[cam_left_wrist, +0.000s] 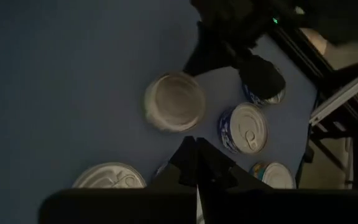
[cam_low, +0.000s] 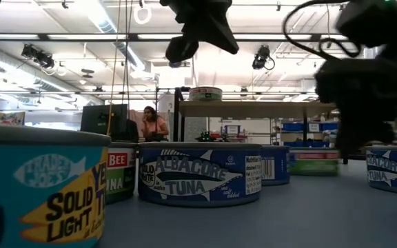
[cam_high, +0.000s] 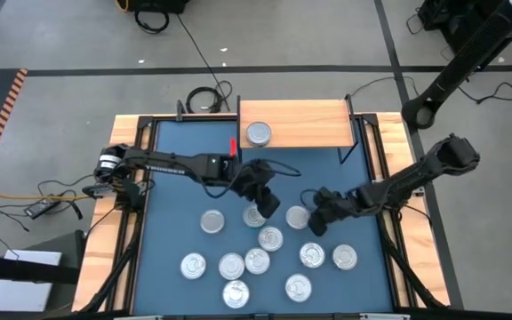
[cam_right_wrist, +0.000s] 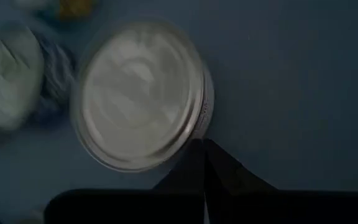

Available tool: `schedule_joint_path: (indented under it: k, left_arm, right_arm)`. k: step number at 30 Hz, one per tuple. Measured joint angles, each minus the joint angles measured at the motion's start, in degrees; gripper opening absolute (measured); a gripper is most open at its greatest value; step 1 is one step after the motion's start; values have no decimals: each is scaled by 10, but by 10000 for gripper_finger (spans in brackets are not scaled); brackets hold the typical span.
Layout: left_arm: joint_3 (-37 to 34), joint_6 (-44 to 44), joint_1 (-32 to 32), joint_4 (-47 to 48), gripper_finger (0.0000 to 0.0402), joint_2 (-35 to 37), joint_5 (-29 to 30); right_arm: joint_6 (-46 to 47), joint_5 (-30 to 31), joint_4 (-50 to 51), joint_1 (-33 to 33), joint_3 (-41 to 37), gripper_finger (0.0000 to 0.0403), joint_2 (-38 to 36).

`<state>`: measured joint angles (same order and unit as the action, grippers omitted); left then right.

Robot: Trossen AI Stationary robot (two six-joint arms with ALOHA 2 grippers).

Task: Stack canned seafood by type on shelf
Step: Stack the green tuna can on top of the green tuna can on the shelf

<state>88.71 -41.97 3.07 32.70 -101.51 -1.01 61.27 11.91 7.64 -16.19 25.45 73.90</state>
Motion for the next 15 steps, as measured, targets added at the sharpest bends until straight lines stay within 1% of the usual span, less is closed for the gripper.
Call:
schedule_joint_path:
  k: [2,5,7,9,11,15]
  left_arm:
    - [0,13,1,15,0,0,5]
    - [0,35,1,58,0,0,41]
    - [-4,55,2,81,0,-5,81]
    - [-25,58,6,89,0,-7,138]
    - [-59,58,11,52,0,-7,171]
    - [-136,58,19,-53,0,-7,179]
  right_arm:
    - [-13,-4,-20,21,0,0,-1]
    - [-27,-9,-24,43,0,0,-17]
    - [-29,-10,-15,50,0,0,-35]
    - [-29,-8,-10,51,0,0,-55]
    - [-26,-2,-5,51,0,0,-78]
    - [-15,5,11,50,0,0,-117]
